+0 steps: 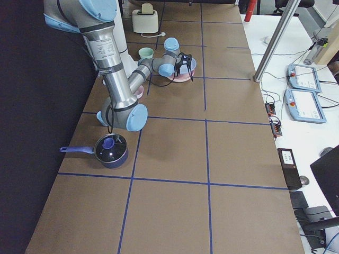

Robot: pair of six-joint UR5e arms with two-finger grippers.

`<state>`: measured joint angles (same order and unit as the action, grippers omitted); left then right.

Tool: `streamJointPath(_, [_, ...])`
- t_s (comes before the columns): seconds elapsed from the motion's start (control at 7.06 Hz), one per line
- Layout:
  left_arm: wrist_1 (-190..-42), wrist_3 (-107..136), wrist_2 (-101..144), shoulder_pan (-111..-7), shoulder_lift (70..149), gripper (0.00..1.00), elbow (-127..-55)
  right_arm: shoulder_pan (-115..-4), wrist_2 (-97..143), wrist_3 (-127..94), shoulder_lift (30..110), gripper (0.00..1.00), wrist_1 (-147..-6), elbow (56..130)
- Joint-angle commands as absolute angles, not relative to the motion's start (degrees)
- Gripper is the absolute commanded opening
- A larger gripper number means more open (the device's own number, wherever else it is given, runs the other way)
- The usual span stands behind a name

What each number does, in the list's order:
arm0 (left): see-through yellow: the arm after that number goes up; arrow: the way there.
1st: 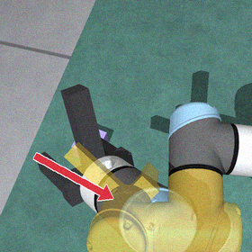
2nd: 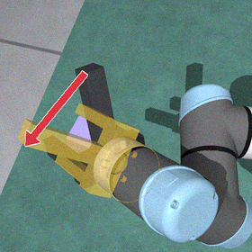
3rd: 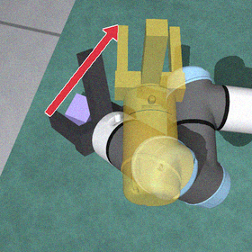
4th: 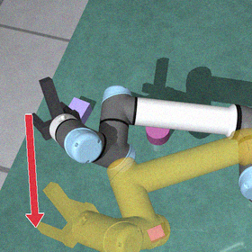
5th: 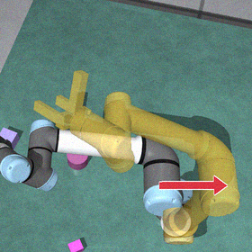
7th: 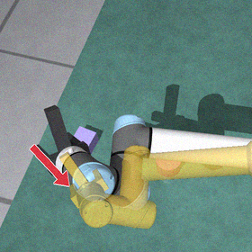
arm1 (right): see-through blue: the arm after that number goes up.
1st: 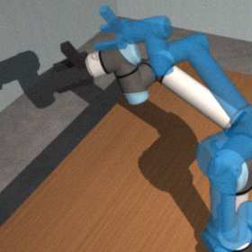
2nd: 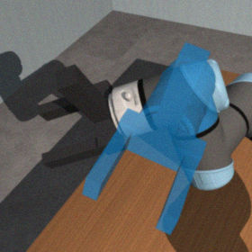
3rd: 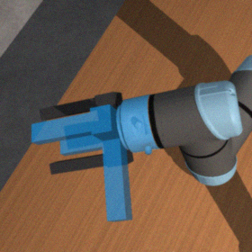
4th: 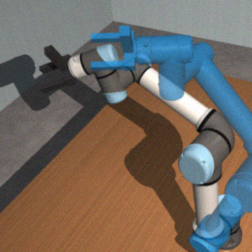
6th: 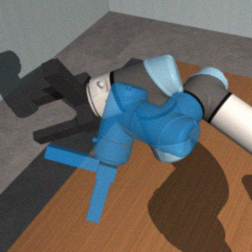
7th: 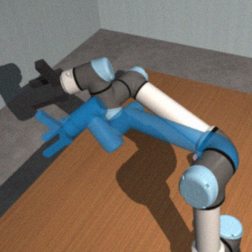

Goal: Stack three plates with pink and blue
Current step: 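Carry the light blue plate with the right gripper over the pink plate, then lower the light blue plate onto the pink plate and open the right gripper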

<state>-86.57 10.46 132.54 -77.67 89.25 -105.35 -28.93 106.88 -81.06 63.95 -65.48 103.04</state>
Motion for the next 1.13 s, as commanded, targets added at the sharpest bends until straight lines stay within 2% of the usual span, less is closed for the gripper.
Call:
streamJointPath(0.0, [-86.6,10.5,132.5,-77.7,89.2,1.00,-105.3,-28.7,106.6,-80.9,62.6,0.99,-65.3,101.8])
streamJointPath(0.57, [-86.6,10.5,134.2,-77.7,89.2,1.00,-105.4,-30.9,106.8,-80.9,63.1,1.00,-67.7,102.5])
streamJointPath(0.71, [-86.4,10.5,134.1,-77.9,89.2,1.00,-105.4,-33.5,107.3,-79.3,62.8,1.00,-76.6,103.7])
streamJointPath(0.99, [-85.4,3.9,133.9,-82.5,89.3,1.00,-103.6,-40.2,109.3,-56.7,64.8,1.00,-91.1,107.2])
